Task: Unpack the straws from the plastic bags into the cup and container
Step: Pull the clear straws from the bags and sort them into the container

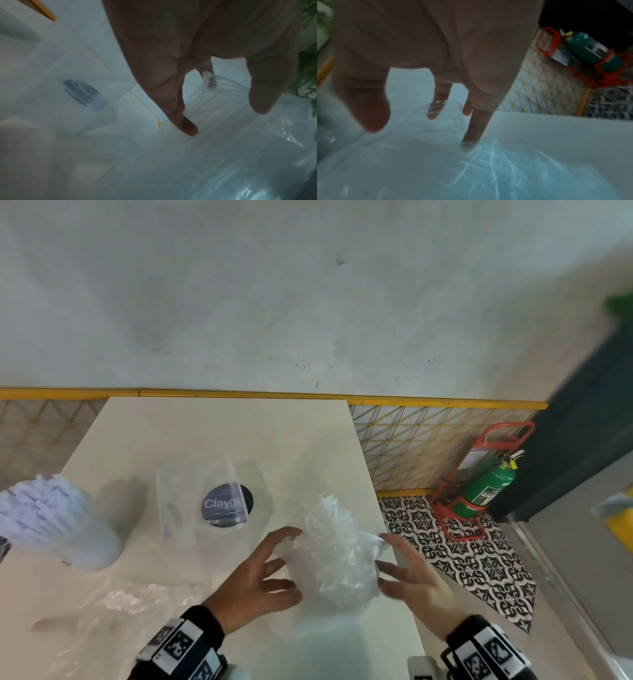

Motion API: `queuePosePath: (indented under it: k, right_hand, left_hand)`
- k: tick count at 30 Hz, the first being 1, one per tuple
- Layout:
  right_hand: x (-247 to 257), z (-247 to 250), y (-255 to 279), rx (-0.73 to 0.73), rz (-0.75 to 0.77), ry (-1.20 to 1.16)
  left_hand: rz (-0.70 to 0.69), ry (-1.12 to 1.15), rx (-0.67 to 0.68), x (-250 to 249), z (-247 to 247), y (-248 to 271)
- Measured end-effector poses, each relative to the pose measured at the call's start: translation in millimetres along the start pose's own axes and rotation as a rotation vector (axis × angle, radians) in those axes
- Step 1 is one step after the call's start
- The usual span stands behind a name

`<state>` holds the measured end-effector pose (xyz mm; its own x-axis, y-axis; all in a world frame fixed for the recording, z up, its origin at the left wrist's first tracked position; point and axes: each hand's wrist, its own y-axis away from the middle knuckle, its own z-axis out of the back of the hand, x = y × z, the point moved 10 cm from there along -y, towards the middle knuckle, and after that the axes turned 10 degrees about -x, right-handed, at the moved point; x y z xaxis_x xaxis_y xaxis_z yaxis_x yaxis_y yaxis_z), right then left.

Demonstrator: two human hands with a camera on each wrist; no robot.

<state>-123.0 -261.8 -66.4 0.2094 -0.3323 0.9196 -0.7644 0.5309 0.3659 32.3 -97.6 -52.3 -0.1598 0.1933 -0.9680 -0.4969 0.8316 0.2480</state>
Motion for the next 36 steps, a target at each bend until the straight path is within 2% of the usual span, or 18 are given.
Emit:
queuePosePath:
  k: [2,5,7,9,11,15,18,20,23,25,27,33,36]
  right_hand:
    - [-3.5,-5.1,3.8,0.064,0.003,0.116]
    - [-1.1,-2.5,1.4,0.001,0.036,0.19]
    - [11.6,-2.3,0.6,-0.083,0.132,0.22]
    - [28.5,-7.4,3.8,-0.151,0.269,0.351]
    - [41.4,-12.8,6.3,-0.204,0.382,0.474]
    - [55.6,-12.6,11.1,-0.338,0.594,0.589]
    - [52.8,-3.6,10.9,-0.469,0.68,0.659]
    - [50.9,-1.3,12.1,-0.54,0.725,0.698]
    - [50.5,-11.7,12.9,-0.501,0.712,0.689]
    - [45.9,-28.8,13.4,-0.337,0.661,0.669]
    - [45.6,-38.7,16.7,-0.265,0.649,0.72]
    - [44.7,-23.8,20.1,-0.442,0.739,0.507]
    - [41.3,-19.3,27.4,-0.547,0.785,0.543]
  left_hand:
    - [-0.024,-0.034,0.026,-4.1,-3.9,-1.7]
    - [-0.083,-0.092,-0.051,-8.6,1.4,-9.6]
    - [-0.201,-0.182,-0.152,-17.3,8.1,-14.8]
    - [-0.357,-0.282,-0.22,-29.2,8.5,-15.9]
    - [-0.442,-0.34,-0.279,-34.0,7.5,-17.9]
    - [-0.446,-0.401,-0.322,-37.7,2.2,-16.2]
    - [-0.393,-0.359,-0.186,-33.3,-15.0,-13.1]
    - [-0.391,-0.405,-0.15,-28.9,-20.5,-16.8]
    - [-0.405,-0.467,-0.224,-29.0,-19.1,-24.5]
    - [-0.415,-0.558,-0.29,-27.3,-17.0,-28.1]
    - [-0.415,-0.633,-0.34,-24.7,-14.1,-30.4]
    - [-0.514,-0.655,-0.418,-22.5,-9.2,-26.8]
    - [-0.543,-0.621,-0.395,-17.0,-12.3,-24.4]
